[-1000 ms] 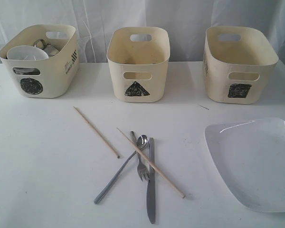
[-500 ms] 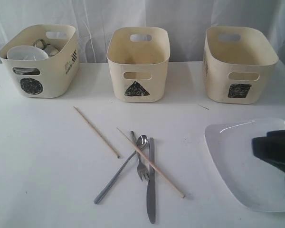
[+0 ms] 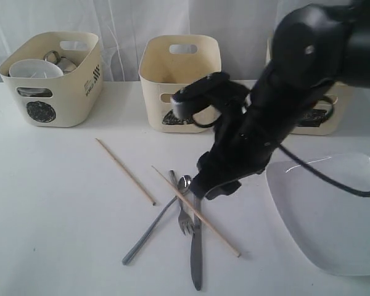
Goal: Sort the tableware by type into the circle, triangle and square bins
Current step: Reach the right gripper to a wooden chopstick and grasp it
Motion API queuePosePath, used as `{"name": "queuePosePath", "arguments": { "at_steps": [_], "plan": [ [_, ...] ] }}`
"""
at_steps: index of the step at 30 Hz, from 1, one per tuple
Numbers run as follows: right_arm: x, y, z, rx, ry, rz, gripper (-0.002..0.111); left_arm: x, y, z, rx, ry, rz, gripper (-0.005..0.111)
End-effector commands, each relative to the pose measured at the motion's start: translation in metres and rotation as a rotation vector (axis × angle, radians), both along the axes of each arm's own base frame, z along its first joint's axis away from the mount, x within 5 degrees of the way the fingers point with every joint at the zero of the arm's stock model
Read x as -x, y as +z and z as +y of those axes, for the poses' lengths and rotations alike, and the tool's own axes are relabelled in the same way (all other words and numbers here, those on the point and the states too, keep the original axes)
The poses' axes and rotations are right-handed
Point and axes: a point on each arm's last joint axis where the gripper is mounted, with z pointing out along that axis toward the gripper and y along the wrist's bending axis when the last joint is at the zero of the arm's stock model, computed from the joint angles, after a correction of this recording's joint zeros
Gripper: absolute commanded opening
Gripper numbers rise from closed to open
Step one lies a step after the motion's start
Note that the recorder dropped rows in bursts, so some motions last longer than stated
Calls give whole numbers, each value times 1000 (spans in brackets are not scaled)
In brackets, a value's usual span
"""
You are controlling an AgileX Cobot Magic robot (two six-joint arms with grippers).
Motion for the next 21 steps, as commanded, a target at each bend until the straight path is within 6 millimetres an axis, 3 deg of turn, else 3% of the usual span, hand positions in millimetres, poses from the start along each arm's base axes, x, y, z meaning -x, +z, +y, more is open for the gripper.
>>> {"name": "queuePosePath", "arguments": {
  "at_steps": [1, 6, 21],
  "plan": [
    [-15, -28, 25, 73, 34, 28, 53, 0, -1, -1, 10, -8, 1, 0],
    [-27, -56, 39, 81, 28, 42, 53, 0, -1, -1, 10, -8, 1, 0],
    [-52, -100, 53, 78, 18, 26, 53, 0, -1, -1, 10, -8, 1, 0]
  ]
}}
